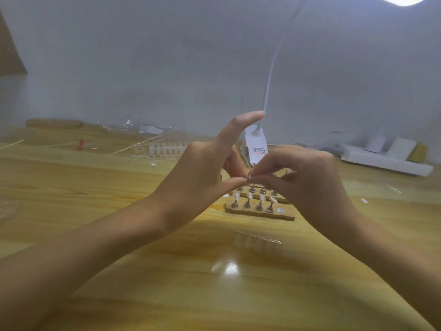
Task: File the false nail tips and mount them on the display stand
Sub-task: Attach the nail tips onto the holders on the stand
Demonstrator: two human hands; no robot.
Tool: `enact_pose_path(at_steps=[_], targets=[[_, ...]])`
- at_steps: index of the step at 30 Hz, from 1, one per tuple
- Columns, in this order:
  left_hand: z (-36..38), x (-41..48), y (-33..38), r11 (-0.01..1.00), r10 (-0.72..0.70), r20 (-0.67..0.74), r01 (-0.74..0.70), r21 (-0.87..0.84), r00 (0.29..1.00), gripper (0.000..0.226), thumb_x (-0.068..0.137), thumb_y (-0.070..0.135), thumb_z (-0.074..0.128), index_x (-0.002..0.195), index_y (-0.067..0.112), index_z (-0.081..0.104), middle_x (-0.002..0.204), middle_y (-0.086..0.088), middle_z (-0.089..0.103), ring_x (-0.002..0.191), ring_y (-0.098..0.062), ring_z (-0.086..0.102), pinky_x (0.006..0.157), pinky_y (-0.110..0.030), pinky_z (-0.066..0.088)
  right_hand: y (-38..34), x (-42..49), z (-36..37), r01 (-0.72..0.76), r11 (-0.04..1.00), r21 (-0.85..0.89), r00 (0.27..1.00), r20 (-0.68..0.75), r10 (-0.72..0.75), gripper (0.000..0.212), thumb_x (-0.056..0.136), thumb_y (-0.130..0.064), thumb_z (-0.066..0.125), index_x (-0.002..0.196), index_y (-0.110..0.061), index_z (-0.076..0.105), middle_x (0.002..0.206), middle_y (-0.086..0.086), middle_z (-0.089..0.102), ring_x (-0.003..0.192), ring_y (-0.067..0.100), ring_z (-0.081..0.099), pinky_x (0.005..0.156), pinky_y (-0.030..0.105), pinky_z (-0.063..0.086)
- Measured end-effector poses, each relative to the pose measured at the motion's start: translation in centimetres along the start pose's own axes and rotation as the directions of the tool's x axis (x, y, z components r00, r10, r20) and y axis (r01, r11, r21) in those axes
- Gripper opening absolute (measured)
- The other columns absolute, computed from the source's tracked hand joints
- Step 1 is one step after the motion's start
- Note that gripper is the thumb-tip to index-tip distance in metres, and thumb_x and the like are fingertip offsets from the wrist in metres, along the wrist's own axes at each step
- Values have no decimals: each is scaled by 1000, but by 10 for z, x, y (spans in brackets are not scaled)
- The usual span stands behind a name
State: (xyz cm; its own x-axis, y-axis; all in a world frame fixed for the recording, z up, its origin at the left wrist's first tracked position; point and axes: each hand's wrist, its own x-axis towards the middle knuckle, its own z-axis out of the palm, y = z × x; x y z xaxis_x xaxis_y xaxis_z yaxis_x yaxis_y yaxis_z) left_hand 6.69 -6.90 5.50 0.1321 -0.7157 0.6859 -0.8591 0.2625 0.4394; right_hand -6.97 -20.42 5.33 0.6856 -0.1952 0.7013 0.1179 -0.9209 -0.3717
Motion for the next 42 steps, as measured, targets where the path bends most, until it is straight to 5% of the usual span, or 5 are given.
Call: enact_pose_path(at_steps=[6,13,21,25,42], targets=[[3,0,0,993,-90,-27,88,-82,996,86,75,15,83,146,28,36,82,10,67,78,-1,69,65,-12,52,5,-1,4,15,1000,12,997,-73,-14,6,84,-10,77,82,-9,72,78,-9,66,76,10,67,56,34,57],[-1,-1,-5,995,-67,-62,62,-79,996,11,83,11,77,93,9,72,86,5,71,78,-6,70,58,-15,52,6,2,-2,-133,948,288,989,-25,146,8,87,-12,73,82,-9,67,74,-2,68,78,17,72,55,25,58],[1,-2,-3,976,-40,-86,20,-217,995,11,81,2,77,92,5,77,83,-2,75,77,-11,74,59,-23,58,10,1,-10,-137,948,288,968,240,67,13,100,-7,56,87,-8,56,78,1,67,75,19,69,53,28,56],[5,-5,-1,959,-55,-103,24,-283,993,12,79,3,78,91,7,77,80,-3,76,71,-14,73,60,-26,60,11,-5,-8,-174,915,364,966,242,88,13,99,-3,51,86,-5,53,74,4,62,68,21,65,52,38,57],[6,-8,-6,958,-81,-84,54,-282,993,13,77,11,80,90,9,77,82,4,76,74,-12,74,67,-30,61,1,4,-22,-419,777,469,906,275,322,10,81,-17,71,85,-7,73,79,4,76,77,21,76,57,24,59]])
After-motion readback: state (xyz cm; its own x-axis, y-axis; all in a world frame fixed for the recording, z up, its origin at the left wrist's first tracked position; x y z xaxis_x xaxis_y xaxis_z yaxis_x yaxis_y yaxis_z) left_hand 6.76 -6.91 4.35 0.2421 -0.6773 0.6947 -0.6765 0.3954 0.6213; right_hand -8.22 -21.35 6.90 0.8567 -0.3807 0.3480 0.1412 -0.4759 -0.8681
